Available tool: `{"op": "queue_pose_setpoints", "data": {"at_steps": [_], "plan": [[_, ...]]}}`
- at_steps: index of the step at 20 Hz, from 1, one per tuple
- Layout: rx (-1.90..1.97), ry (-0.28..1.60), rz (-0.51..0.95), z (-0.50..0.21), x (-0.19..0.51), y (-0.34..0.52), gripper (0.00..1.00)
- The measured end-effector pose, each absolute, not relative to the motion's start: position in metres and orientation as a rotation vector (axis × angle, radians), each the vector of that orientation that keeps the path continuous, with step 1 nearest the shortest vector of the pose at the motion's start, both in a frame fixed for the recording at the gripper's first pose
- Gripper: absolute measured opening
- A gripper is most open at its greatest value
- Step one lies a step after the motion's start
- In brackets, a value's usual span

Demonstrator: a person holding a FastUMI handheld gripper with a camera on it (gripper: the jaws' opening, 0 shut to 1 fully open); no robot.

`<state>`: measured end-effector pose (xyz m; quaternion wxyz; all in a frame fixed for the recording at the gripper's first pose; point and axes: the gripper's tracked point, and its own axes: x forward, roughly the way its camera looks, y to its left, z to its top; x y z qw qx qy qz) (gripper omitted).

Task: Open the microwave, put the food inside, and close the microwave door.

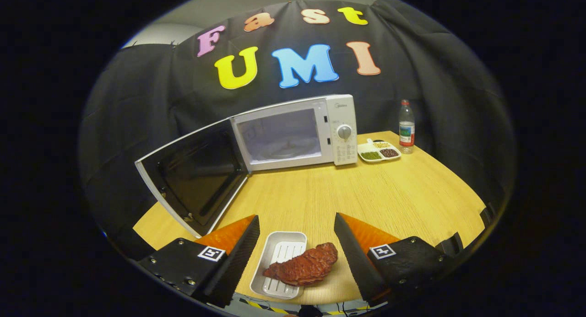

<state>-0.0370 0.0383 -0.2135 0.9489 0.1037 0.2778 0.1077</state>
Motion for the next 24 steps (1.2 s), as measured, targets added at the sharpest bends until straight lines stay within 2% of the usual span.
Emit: {"op": "queue_pose_setpoints", "data": {"at_steps": [8, 9, 11, 12, 13, 17, 18, 20, 21, 24], "plan": [[0.386, 0.745, 0.159, -0.277, -0.056, 0.030, 0.99], [0.410, 0.760, 0.151, -0.280, -0.057, 0.031, 0.93], [0.458, 0.780, 0.160, -0.282, -0.059, 0.035, 0.73], [0.487, 0.787, 0.176, -0.282, -0.059, 0.039, 0.73], [0.505, 0.789, 0.165, -0.277, -0.061, 0.038, 0.58], [0.541, 0.782, 0.204, -0.261, -0.060, 0.044, 0.35], [0.550, 0.785, 0.213, -0.262, -0.054, 0.050, 0.22], [0.540, 0.776, 0.261, -0.250, -0.055, 0.060, 0.21], [0.525, 0.750, 0.230, -0.241, -0.052, 0.052, 0.08], [0.468, 0.736, 0.255, -0.228, -0.041, 0.063, 0.08]]}}
